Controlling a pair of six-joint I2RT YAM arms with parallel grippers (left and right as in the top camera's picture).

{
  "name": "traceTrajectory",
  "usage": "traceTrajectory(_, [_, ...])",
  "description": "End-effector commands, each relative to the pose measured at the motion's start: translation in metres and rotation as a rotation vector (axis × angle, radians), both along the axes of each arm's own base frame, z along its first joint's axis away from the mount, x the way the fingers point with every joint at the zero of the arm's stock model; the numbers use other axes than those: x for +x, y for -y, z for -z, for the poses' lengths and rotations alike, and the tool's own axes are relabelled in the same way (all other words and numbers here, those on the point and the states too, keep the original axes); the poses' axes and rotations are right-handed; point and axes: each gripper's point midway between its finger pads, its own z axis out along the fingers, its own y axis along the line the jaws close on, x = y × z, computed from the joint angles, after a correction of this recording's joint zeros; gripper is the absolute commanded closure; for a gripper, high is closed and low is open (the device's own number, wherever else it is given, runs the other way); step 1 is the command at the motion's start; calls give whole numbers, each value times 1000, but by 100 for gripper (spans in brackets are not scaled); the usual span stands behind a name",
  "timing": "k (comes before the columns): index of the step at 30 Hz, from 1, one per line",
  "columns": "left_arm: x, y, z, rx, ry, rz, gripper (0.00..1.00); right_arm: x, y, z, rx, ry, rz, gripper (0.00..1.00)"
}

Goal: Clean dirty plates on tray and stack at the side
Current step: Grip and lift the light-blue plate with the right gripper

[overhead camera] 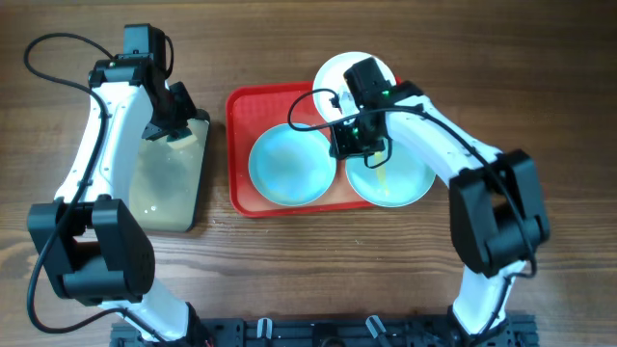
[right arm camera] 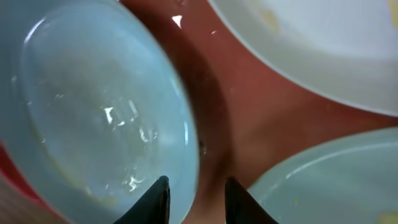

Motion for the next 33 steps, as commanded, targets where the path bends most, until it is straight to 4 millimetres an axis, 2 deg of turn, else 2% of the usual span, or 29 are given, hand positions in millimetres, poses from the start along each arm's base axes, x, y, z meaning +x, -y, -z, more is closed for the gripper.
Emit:
traceTrajectory(1, [-1,-3,6,8,-13,-21,96,3,-3,19,-11,-26,0,70])
traceTrajectory(3, [-1,-3,6,8,-13,-21,96,3,-3,21,-7,-29,-7,71])
traceTrajectory(6, [0,-3,6,8,-10,-21,96,4,-4,22,-7,-30,-4,82])
traceTrajectory(8, [0,-3,5,8,-9,-21,96,3,-8,22,6,-27,-11,84])
traceTrajectory(13, [0,-3,5,8,-9,-21,96,-1,-27,21,18,-10,-33,84])
traceTrajectory(14, [0,-3,5,9,-9,-21,96,-2,-32,20,23,-11,-22,86])
traceTrajectory(15, [0,-3,5,9,-9,-21,96,-3,-35,20,26,-9,-20,96])
traceTrajectory(19, [0,-3,5,9,-9,-21,96,-7,-51,13,96,-31,-14,96])
traceTrajectory(22, [0,-3,5,9,-9,-21,96,-3,-54,-8,126,9,-11,96])
traceTrajectory(24, [0,-3,5,9,-9,-21,96,9,-45,-39,95,121,8,96])
traceTrajectory(27, [0,-3,5,9,-9,-21,96,28,-22,-91,17,318,69,96])
traceTrajectory(30, [0,-3,5,9,-9,-21,96,41,13,-153,-86,535,169,96])
traceTrajectory(33, [0,-3,5,9,-9,-21,96,46,42,-182,-202,653,229,96])
